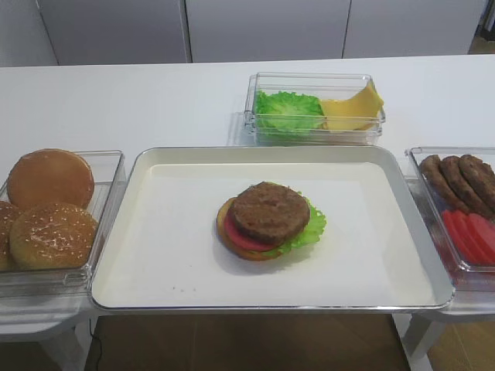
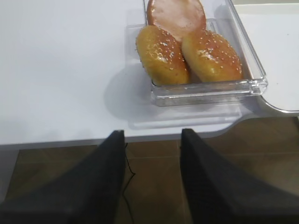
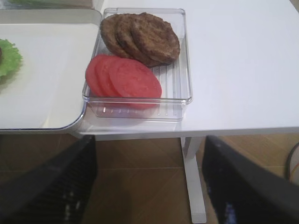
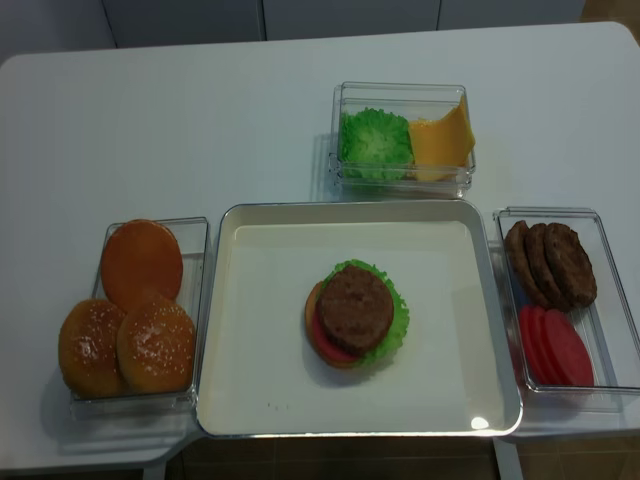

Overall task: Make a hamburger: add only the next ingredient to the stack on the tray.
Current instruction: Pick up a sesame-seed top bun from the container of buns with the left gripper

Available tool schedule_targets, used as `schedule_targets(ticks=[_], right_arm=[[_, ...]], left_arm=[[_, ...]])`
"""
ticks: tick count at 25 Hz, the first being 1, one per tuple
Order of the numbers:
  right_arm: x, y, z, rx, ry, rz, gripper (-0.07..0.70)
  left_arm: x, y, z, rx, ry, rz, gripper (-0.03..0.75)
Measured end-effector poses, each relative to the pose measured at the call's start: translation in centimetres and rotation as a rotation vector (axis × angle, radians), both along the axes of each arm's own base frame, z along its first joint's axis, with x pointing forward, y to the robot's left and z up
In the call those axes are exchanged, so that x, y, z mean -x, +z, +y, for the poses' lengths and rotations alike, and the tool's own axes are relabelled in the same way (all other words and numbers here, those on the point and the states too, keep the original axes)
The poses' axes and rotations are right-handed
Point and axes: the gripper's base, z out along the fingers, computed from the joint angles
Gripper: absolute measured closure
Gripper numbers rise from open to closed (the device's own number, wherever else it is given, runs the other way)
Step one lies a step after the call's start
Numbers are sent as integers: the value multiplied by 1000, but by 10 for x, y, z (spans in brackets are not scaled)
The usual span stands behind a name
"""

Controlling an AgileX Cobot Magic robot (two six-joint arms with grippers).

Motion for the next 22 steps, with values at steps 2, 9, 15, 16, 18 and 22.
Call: schedule_targets(ticks=[2,9,15,16,18,22], right_arm=[[0,0,0,0,0,0,101],[0,0,0,0,0,0,101],[0,0,0,0,0,0,101],[0,0,0,0,0,0,101],[0,0,0,0,0,0,101],[0,0,0,0,0,0,101]], left_arm=[[0,0,0,0,0,0,417],[0,0,0,0,0,0,417],[0,0,0,0,0,0,417],[0,0,0,0,0,0,417],[0,0,0,0,0,0,417],[0,0,0,0,0,0,417]])
